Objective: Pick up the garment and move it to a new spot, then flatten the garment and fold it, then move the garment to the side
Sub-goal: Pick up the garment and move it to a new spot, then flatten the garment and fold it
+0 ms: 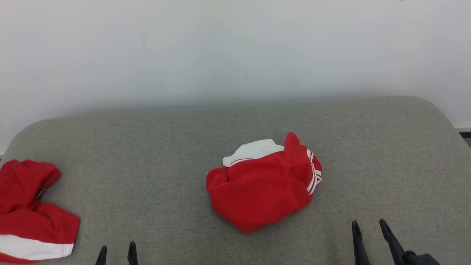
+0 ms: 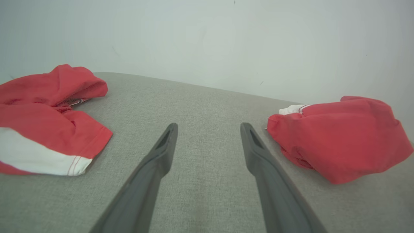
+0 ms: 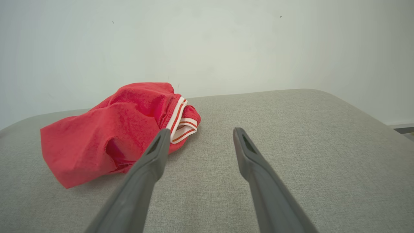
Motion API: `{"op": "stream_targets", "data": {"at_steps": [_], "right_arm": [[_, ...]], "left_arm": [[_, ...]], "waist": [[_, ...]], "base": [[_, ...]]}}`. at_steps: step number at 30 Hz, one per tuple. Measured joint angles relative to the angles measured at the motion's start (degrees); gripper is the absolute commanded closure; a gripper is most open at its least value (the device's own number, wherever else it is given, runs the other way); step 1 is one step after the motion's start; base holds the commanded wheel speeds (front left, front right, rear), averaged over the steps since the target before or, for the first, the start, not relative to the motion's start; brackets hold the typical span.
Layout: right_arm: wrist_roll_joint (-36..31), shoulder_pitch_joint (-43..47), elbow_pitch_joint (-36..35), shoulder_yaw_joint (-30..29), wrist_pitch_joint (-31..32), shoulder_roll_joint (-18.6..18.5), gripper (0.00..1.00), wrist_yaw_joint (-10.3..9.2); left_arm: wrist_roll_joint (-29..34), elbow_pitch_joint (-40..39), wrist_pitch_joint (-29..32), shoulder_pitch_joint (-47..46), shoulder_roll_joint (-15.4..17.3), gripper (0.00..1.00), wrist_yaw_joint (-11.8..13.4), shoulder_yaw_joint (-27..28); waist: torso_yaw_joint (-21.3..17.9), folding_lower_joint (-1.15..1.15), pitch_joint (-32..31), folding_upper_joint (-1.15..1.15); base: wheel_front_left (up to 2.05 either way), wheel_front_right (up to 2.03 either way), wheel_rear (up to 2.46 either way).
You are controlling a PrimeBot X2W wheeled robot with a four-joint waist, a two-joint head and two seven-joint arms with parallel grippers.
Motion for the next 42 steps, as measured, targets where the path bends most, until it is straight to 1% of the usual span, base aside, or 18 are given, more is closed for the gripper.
{"op": "stream_targets", "data": {"at_steps": [4,9,16,28,30,31,32,34,37,39,42], "right_arm": [[-0.04,1.62,1.70,-0.20,0.01,0.01,0.00,0.00],[0.70,2.22,2.14,-0.82,0.00,0.00,0.00,0.00],[1.56,2.21,2.01,-0.78,0.00,0.00,0.00,0.00],[1.89,1.70,1.33,-0.96,0.00,0.00,0.00,0.00],[4.80,0.75,1.25,-1.09,0.01,0.04,0.00,0.00],[5.12,-0.35,0.75,-1.11,0.44,-0.01,0.00,0.00],[5.32,-2.07,0.14,-1.04,1.60,-0.02,0.00,0.00],[7.92,-6.58,-0.18,-1.04,5.89,0.02,0.00,0.00],[10.15,-13.84,1.43,-1.08,15.10,-0.20,0.00,0.00],[11.00,-18.89,4.42,-2.10,21.97,-0.60,0.00,0.00],[12.54,-25.17,10.89,-5.64,31.00,-0.47,0.00,0.00]], "left_arm": [[1.97,1.32,0.00,1.97,-0.68,0.00,-1.07,1.40],[3.56,1.69,0.00,2.51,-1.12,0.00,-1.97,2.50],[4.41,1.90,0.00,2.77,-1.59,0.00,-2.94,3.96],[5.21,2.27,0.00,1.92,-2.15,0.00,-3.23,3.46],[5.19,2.19,0.00,1.92,-2.21,0.00,-3.31,3.60],[5.17,2.12,0.00,1.91,-2.20,0.00,-3.31,3.75],[5.17,1.98,0.00,1.90,-2.22,0.00,-3.31,3.80],[5.17,1.76,0.00,1.85,-2.24,0.00,-3.31,3.81],[5.17,1.41,0.00,1.57,-2.30,0.00,-3.31,3.67],[5.17,1.27,0.00,1.09,-2.26,0.00,-3.32,3.18],[5.16,1.36,0.00,0.46,-2.35,0.00,-3.41,1.72]], "waist": [[1.08,0.00,-1.31,0.00],[1.70,0.00,-2.00,0.00],[1.32,0.00,-1.79,0.00],[1.28,0.01,-0.71,0.00],[1.43,0.01,-0.62,0.01],[1.44,0.01,-0.50,0.01],[1.40,0.01,-0.40,0.01],[1.28,0.01,-0.18,0.00],[1.21,0.01,0.23,0.00],[1.40,0.01,0.56,0.01],[2.35,0.02,0.92,0.01]], "base": [[0.00,0.00,0.00],[0.00,0.00,0.00],[0.00,0.00,0.00],[0.00,0.00,0.00],[0.00,0.00,0.00],[0.00,0.00,0.00],[0.00,0.00,0.00],[0.00,0.00,0.00],[0.00,0.00,0.00],[0.00,0.00,0.00],[0.00,0.00,0.00]]}}
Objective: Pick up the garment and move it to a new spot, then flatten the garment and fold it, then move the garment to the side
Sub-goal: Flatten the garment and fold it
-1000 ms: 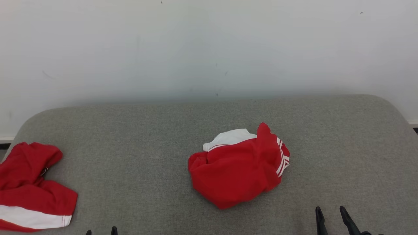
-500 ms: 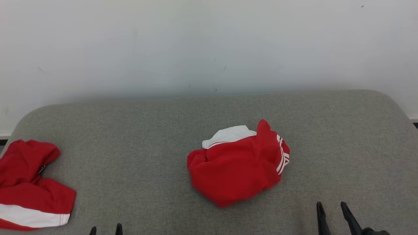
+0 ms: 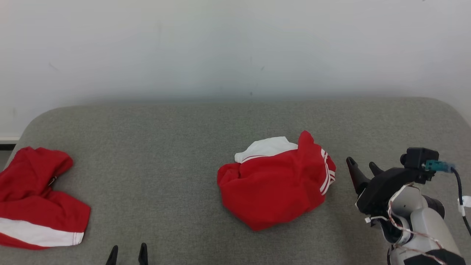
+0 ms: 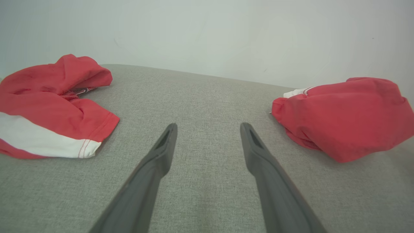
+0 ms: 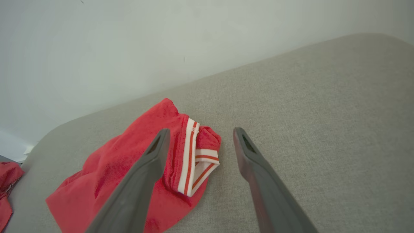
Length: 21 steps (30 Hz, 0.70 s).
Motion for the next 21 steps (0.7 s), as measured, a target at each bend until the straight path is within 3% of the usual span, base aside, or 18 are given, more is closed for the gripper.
{"op": "stream_targets", "data": {"at_steps": [4,8,13,19,20,21], "right_arm": [[1.03,-7.28,9.64,-5.39,9.55,0.20,0.00,0.00],[0.94,-13.00,16.41,-8.56,15.04,0.40,0.00,0.00],[-0.25,-17.53,22.63,-8.88,17.22,0.43,0.00,0.00],[1.75,-20.88,28.72,-7.22,15.26,0.41,0.00,0.00],[2.41,-21.17,29.04,-6.23,14.73,0.40,0.31,0.00],[2.98,-21.21,29.14,-5.10,13.91,0.41,0.83,0.00]], "left_arm": [[-0.24,0.31,0.00,-0.66,-0.01,0.00,0.00,-1.69],[-0.68,0.41,0.00,-1.26,-0.03,0.00,0.00,-2.22],[-0.94,0.44,0.00,-2.30,-0.02,0.00,0.00,-2.59],[-1.07,0.49,0.00,-3.33,-0.03,0.00,0.00,-2.99],[-1.10,0.49,0.00,-3.37,-0.03,0.00,0.00,-2.99],[-1.10,0.51,0.00,-3.43,-0.04,0.00,0.00,-3.00]], "waist": [[1.96,0.00,0.63,0.00],[4.07,0.00,1.86,0.00],[6.12,0.00,4.25,0.00],[8.64,0.00,6.32,0.00],[8.85,0.00,6.45,0.00],[9.00,0.00,6.51,0.00]], "base": [[0.00,0.00,0.00],[0.00,0.00,0.00],[0.00,0.00,0.00],[0.00,0.00,0.00],[0.00,0.00,0.00],[0.00,0.00,0.00]]}}
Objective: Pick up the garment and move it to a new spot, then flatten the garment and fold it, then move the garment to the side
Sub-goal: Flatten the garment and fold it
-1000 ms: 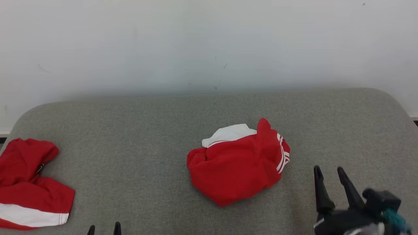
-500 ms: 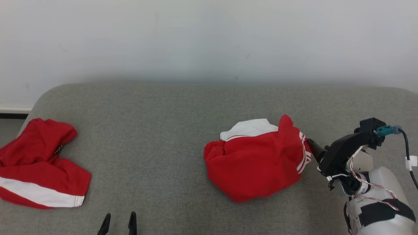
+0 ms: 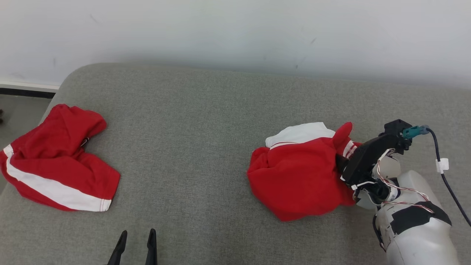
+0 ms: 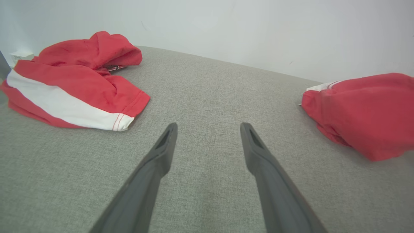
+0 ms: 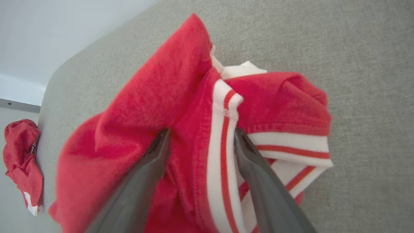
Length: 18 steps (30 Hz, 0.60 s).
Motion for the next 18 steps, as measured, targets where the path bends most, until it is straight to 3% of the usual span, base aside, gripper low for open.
{"op": "stream_targets", "data": {"at_steps": [1,8,18], "right_arm": [[0.34,0.00,0.01,1.25,-0.75,0.02,1.00,0.00],[0.20,-0.17,-4.39,9.80,-4.59,-0.05,1.00,0.00],[18.05,-6.98,-22.69,28.44,-9.82,0.04,1.00,0.00]], "left_arm": [[0.00,0.00,0.00,-0.07,0.01,0.00,0.00,0.02],[-0.11,0.29,0.00,0.43,0.01,0.00,0.00,0.56],[-0.31,0.07,0.00,1.64,-0.01,0.00,0.00,1.40]], "waist": [[0.05,0.00,-0.06,0.00],[-0.47,0.00,-2.09,0.00],[-2.47,-0.01,-4.32,0.00]], "base": [[0.00,0.00,0.00],[0.00,0.00,0.00],[0.00,0.00,0.00]]}}
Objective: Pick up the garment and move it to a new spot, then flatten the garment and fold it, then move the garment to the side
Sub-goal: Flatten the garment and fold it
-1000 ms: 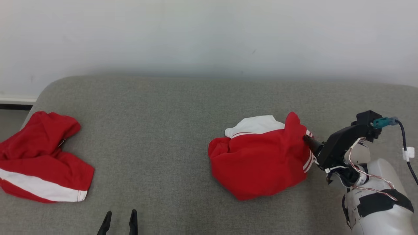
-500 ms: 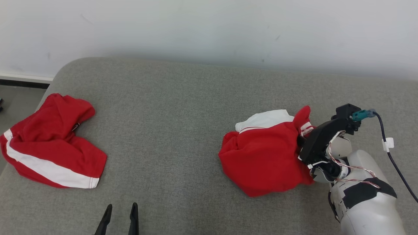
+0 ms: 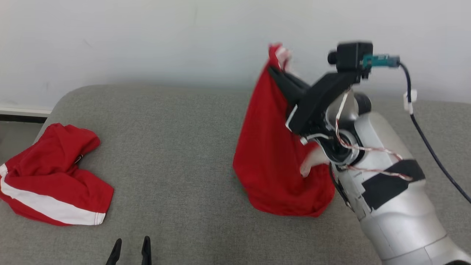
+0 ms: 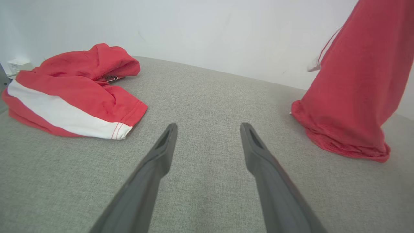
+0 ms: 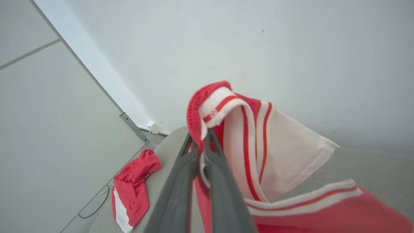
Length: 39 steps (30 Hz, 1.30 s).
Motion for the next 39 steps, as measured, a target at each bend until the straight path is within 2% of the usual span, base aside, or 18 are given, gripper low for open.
{"op": "stream_targets", "data": {"at_steps": [4,10,13,15,20,25,30,36,37,38,39], "right_arm": [[5.01,-3.57,-3.11,2.89,-4.22,-0.02,1.00,0.00],[15.75,-11.46,-8.28,5.11,-15.67,-0.03,1.00,0.00],[18.47,-15.02,-9.90,5.17,-20.76,0.03,1.00,0.00],[18.50,-15.35,-8.12,5.06,-20.98,-0.45,1.00,0.00],[12.27,-8.76,3.05,4.86,-17.90,-7.47,1.00,0.00],[3.65,-2.16,15.64,1.35,-18.75,-13.17,1.00,0.00],[-2.44,2.31,25.59,-2.79,-21.06,-15.68,1.00,0.00],[-6.14,4.26,32.65,-7.26,-24.69,-16.10,0.98,0.00],[-7.03,4.28,33.78,-7.73,-25.42,-16.23,0.40,0.00],[-7.83,4.26,35.17,-8.38,-25.57,-16.28,0.00,0.00],[-8.58,4.39,36.38,-8.84,-26.25,-16.28,0.00,0.00]], "left_arm": [[0.00,-0.12,0.00,-0.02,0.01,0.00,0.00,0.23],[0.01,-0.48,0.00,0.07,-0.01,0.00,0.00,0.64],[0.00,-0.82,0.00,0.87,0.00,0.00,0.00,1.05],[-0.07,-0.87,0.00,1.08,0.00,0.00,0.00,1.22],[-0.62,-0.86,0.00,1.10,-0.04,0.00,0.00,0.56],[-0.73,-0.85,0.00,0.98,-0.04,0.00,0.00,0.48],[-0.80,-0.85,0.00,0.52,-0.04,0.00,0.00,0.31],[-0.79,-0.81,0.00,-0.37,-0.04,0.00,0.00,0.04],[-0.79,-0.79,0.00,-0.38,-0.02,0.00,0.00,0.00],[-0.79,-0.78,0.00,-0.40,-0.04,0.00,0.00,-0.02],[-0.79,-0.75,0.00,-0.40,-0.04,0.00,0.00,-0.08]], "waist": [[-0.07,0.00,-0.36,0.00],[0.17,0.00,-0.65,0.00],[-0.12,0.00,-0.60,0.00],[-0.42,-0.01,-0.57,-0.01],[-1.15,0.01,-0.23,0.00],[-2.17,0.01,0.34,0.00],[-3.39,0.01,1.07,0.00],[-4.56,0.01,1.86,0.00],[-4.72,0.01,1.92,0.00],[-4.86,0.01,1.93,0.00],[-4.94,0.01,1.90,0.00]], "base": [[0.00,0.00,0.00],[0.00,0.00,0.00],[0.00,0.00,0.00],[0.00,0.00,0.00],[0.00,0.00,0.00],[0.00,0.00,0.00],[0.00,0.00,0.00],[0.00,0.00,0.00],[0.00,0.00,0.00],[0.00,0.00,0.00],[0.00,0.00,0.00]]}}
